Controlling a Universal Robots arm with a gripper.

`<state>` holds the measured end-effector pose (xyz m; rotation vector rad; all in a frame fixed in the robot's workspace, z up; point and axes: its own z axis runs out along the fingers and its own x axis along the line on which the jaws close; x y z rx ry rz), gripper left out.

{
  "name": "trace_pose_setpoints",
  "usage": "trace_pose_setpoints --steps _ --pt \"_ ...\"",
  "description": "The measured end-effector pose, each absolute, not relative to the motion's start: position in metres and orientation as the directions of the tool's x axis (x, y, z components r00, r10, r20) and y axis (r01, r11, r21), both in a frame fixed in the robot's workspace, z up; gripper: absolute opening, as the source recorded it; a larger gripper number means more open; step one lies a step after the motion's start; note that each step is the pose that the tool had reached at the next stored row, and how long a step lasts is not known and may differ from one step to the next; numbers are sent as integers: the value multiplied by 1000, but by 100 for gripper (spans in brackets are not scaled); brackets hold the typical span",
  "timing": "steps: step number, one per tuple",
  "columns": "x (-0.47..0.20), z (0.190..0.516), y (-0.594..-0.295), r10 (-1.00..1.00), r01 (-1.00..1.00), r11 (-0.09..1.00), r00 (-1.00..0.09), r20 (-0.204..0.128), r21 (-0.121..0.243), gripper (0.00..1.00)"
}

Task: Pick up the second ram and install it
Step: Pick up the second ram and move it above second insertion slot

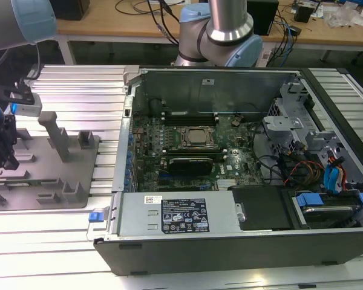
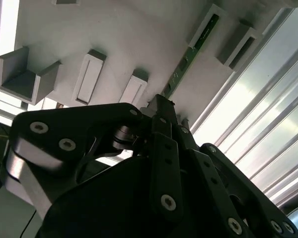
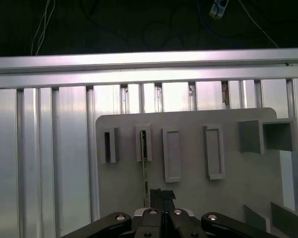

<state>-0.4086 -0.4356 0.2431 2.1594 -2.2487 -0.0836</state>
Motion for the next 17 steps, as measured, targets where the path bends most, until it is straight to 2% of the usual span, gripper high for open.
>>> trace_pose_setpoints --steps 17 --pt "-409 225 -444 -1000 -999 12 -13 -21 50 8"
